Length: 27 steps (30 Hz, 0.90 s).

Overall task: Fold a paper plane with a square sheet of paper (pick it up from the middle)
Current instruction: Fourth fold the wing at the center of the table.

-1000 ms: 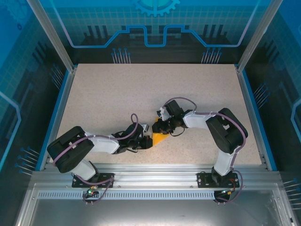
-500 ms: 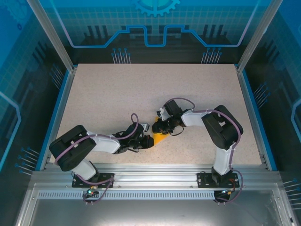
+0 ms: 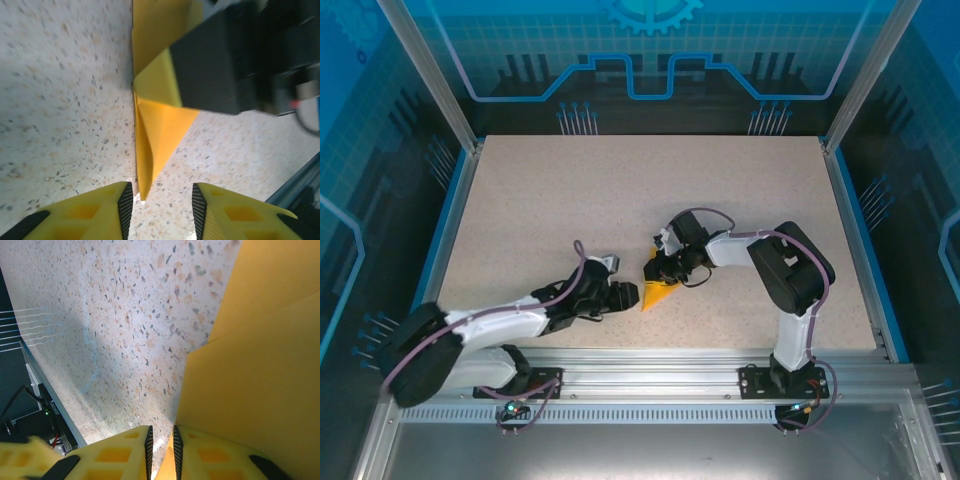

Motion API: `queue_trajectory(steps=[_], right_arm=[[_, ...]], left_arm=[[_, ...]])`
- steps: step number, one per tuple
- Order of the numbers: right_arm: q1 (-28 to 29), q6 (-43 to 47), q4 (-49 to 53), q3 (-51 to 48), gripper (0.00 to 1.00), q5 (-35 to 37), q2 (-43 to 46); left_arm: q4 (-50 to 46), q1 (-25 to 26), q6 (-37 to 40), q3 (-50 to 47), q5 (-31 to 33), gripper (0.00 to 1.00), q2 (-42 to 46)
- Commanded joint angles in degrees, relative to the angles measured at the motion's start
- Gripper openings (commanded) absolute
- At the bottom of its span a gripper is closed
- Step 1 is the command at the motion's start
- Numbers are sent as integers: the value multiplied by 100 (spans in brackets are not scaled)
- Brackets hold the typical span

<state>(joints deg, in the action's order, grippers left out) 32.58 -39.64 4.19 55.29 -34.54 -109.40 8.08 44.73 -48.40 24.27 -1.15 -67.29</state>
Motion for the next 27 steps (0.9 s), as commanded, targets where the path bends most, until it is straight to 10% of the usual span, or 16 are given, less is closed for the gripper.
queue_trajectory(steps=[1,14,27], right_arm=[[-32,123,30,-124,21,317,-244],[-50,115,56,-159,20,357,-230],[-62,114,52,-179,19,349,-245]], left_arm=[[-860,-29,-131,46,515,36,557],[223,-17,265,758,-1053,19,-837],[357,-1,402,1317,-1134,17,-2155]])
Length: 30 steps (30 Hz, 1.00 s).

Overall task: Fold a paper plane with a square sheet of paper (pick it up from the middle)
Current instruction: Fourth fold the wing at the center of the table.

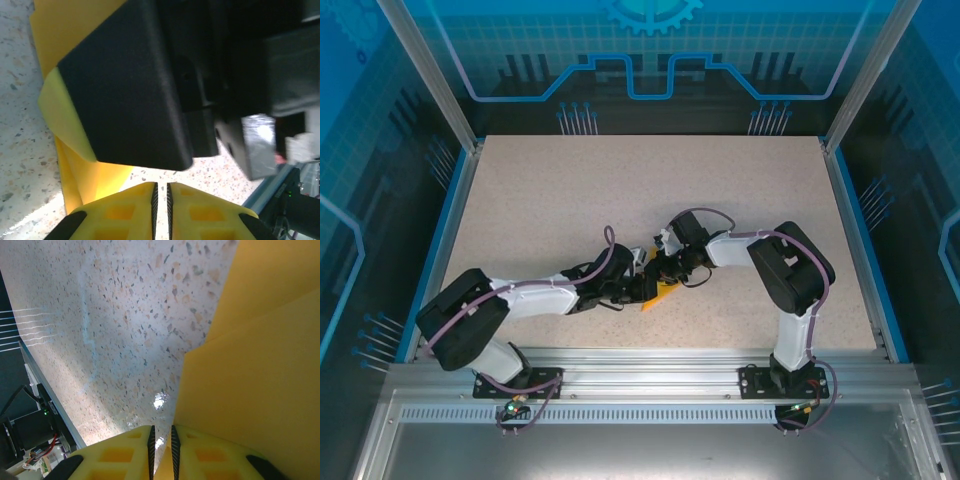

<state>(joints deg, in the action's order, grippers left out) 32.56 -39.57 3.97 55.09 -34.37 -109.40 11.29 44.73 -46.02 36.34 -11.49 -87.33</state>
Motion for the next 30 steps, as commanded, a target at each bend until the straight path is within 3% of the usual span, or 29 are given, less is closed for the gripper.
queue_trajectory(steps=[1,11,18,30], right_arm=[[-52,108,70,-150,19,326,-241],[-57,108,87,-144,19,344,-267],[-63,108,110,-131,19,365,-271],[-68,134,192,-78,19,416,-253]], left_arm=[[56,1,163,97,-111,16,-224],[-13,18,87,-109,71,14,-698],[103,150,-123,-574,115,15,-591],[-495,440,-337,-938,561,14,-50]])
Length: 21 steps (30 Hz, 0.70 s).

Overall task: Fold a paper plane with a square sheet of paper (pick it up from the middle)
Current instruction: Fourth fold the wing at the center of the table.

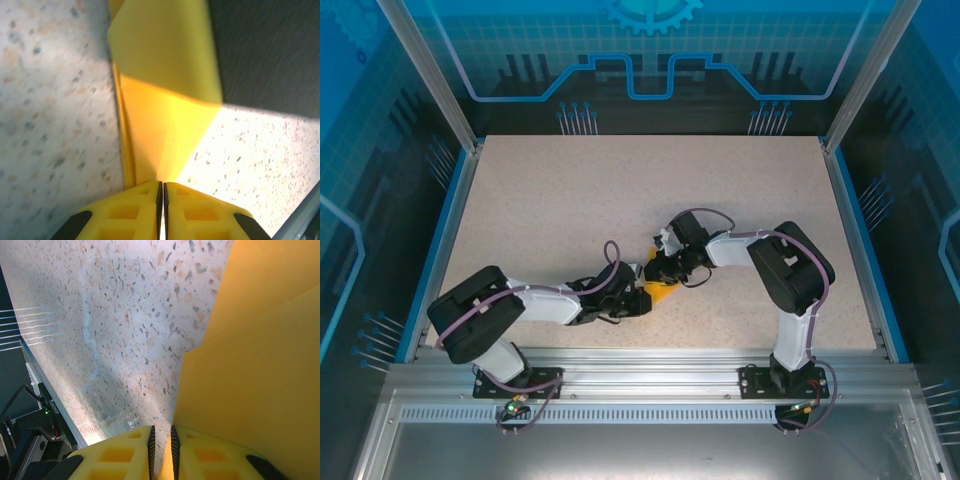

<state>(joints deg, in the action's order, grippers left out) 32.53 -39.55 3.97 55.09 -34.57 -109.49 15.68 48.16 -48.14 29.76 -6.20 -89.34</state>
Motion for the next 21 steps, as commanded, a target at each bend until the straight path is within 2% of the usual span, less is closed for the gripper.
queue_trajectory(steps=[1,11,21], right_arm=[[-64,132,192,-79,19,441,-243],[-70,115,181,-69,19,389,-250],[-64,98,173,-65,19,381,-242]], left_arm=[[-970,98,-135,-316,56,14,232],[-1293,99,-468,-491,338,13,387],[-1383,97,-363,-426,396,16,1691]])
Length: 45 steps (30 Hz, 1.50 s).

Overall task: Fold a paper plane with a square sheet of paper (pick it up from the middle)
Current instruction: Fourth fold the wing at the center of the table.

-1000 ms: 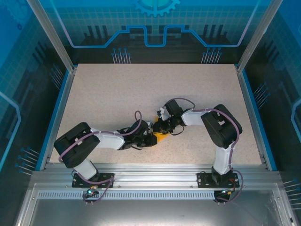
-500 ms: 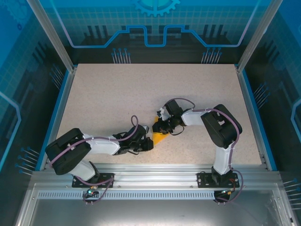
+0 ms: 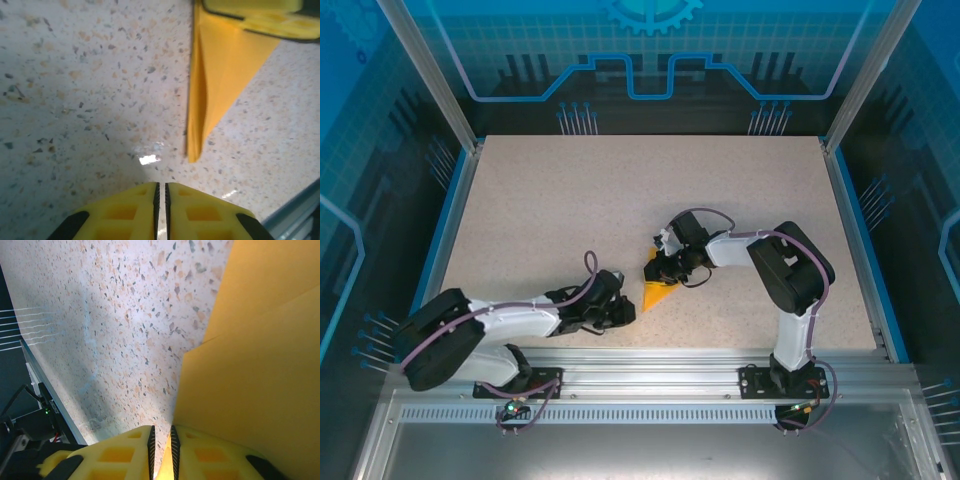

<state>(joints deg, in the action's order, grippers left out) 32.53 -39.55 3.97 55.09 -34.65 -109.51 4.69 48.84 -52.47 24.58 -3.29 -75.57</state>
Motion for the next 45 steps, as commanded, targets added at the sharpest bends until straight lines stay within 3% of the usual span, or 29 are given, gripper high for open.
queue_trajectory(steps=[1,14,26,35,40,45], right_arm=[[-64,97,162,-62,19,389,-242],[-68,9,131,-61,19,378,-206],[-68,-25,137,-51,20,346,-160],[-301,92,594,387,22,403,436],[-692,298,955,580,23,478,1061],[-616,306,874,247,22,320,1295]], left_arm=[[-238,25,108,156,63,17,358],[307,25,623,1257,-284,16,-1109],[143,21,596,1203,335,14,-1799],[-507,169,39,962,906,8,-2010],[-391,179,-51,852,866,8,-2091],[-228,179,-97,821,821,8,-2129]])
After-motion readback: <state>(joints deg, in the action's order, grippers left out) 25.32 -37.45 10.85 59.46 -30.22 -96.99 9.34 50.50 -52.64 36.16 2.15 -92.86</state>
